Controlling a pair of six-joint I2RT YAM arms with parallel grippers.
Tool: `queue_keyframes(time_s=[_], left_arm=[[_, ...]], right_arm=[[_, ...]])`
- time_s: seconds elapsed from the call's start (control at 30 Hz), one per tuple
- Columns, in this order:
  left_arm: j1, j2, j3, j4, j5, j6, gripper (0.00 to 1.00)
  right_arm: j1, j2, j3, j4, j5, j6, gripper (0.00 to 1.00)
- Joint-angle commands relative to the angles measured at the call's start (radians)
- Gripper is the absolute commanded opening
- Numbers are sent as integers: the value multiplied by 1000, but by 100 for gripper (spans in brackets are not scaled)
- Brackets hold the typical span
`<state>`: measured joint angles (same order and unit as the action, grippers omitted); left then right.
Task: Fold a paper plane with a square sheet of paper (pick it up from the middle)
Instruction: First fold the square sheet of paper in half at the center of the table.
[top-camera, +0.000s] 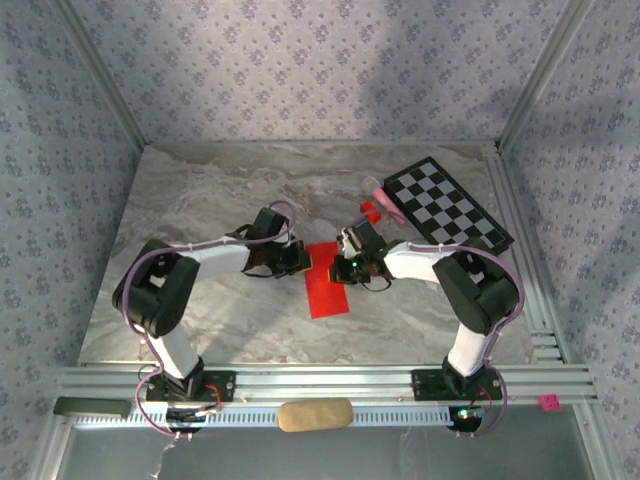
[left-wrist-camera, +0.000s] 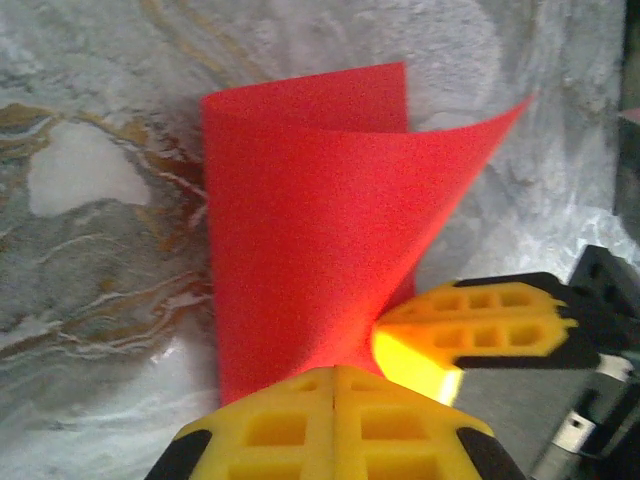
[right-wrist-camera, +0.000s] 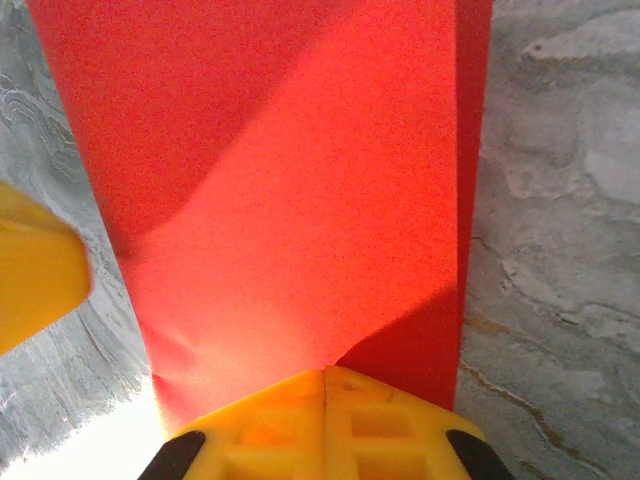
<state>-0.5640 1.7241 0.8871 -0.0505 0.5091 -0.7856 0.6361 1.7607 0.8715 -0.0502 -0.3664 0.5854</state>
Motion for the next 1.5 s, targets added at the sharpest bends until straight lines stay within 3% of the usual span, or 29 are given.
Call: queue_keyframes(time_s=[0.0, 0.43, 0.83, 1.03, 1.47], left_arm=[[4, 27, 9, 29, 39, 19, 0], [22, 124, -53, 13, -30, 103, 0], [32, 9, 51, -79, 1, 101, 0], [57, 91, 68, 1, 56, 77, 0], [88, 195, 98, -68, 0, 81, 0]], right_arm=[[-6, 48, -28, -138, 47, -21, 0], [0, 44, -41, -139, 56, -12, 0], [-1, 39, -40, -146, 65, -16, 0], [0, 42, -43, -142, 65, -15, 0], [5, 47, -47, -134, 63, -12, 0]])
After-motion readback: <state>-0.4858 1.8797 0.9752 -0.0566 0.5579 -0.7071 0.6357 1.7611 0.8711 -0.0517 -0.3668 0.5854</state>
